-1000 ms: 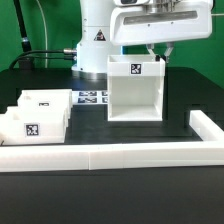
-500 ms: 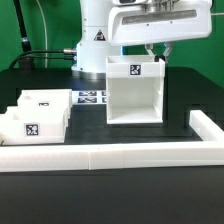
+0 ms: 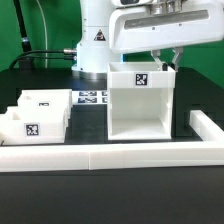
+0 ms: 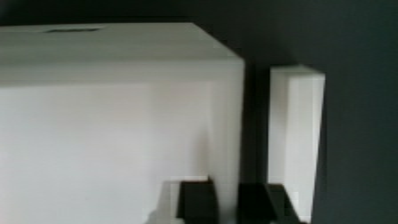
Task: Assemble drawer
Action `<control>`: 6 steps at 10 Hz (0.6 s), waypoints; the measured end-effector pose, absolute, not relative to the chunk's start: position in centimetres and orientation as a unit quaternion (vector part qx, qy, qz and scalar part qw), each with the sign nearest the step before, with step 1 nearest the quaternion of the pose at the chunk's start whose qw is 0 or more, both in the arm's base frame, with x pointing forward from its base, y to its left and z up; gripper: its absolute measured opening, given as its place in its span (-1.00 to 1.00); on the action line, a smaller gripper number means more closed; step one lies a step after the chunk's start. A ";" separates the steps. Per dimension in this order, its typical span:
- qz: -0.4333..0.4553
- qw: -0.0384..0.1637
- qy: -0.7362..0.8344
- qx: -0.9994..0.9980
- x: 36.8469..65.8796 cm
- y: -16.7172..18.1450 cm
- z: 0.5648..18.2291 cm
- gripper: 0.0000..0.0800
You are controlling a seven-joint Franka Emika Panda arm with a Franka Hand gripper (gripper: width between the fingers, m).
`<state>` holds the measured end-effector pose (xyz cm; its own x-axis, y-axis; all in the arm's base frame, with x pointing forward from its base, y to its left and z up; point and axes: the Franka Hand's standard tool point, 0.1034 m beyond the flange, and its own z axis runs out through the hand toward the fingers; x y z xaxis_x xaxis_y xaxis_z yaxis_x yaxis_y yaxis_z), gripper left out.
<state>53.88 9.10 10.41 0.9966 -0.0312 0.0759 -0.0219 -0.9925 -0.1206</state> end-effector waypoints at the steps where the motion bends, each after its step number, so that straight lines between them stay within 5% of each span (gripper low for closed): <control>1: -0.048 0.061 -0.002 -0.997 55.4 8.9 10.4 -0.90; 6: -0.051 0.065 0.059 -0.995 56.0 9.0 10.7 -0.89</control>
Offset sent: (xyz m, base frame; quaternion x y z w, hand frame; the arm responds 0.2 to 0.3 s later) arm 0.0000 0.0000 0.0000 0.0000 0.0000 0.0000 1.0000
